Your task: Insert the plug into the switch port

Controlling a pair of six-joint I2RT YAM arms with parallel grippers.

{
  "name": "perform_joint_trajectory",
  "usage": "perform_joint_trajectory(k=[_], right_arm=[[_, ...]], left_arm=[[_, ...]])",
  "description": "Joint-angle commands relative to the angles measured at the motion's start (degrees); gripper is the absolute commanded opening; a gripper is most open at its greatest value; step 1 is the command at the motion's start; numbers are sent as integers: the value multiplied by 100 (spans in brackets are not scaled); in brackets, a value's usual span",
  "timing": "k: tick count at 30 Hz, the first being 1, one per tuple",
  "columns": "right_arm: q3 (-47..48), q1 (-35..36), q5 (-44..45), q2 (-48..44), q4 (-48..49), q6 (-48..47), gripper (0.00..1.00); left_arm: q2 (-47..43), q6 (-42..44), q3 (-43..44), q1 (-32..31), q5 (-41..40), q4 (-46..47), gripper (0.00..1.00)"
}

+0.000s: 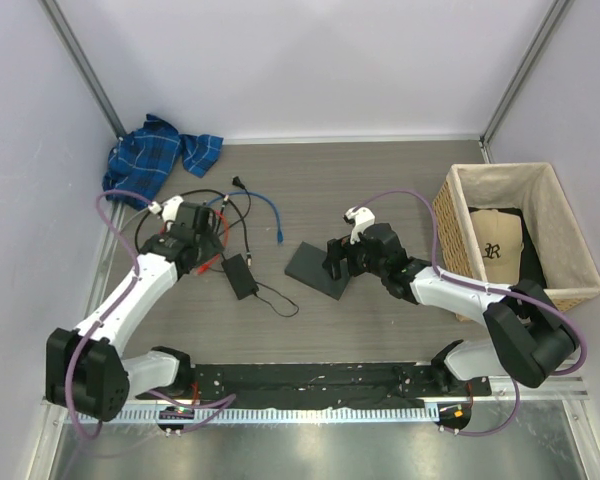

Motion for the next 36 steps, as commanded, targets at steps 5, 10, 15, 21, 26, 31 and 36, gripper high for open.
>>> perform_joint_trajectory(k=[5,10,15,21,26,31,36], right_arm=[[39,31,-53,-39,280,51,95],[39,40,-62,-39,262,51,95],[39,31,-53,-39,262,51,95],[56,49,-18,-4,236,42,95],[65,48,-44,-4,236,51,95],[74,57,-53,-13,227,60,95],[56,57,-44,-65,227,69,95]], left_arm=[[958,-67,-528,1297,-70,1665,57],[2064,-146,-300,1570,282,1974,44],[2673,-137,-62,1596,248,1966,33],[2622,-181,8,1597,283,1545,0],[1814,-120,104,1596,-375,624,0],[900,169,675,1588,-877,-159,0],[284,547,1431,1264,-825,-503,0]])
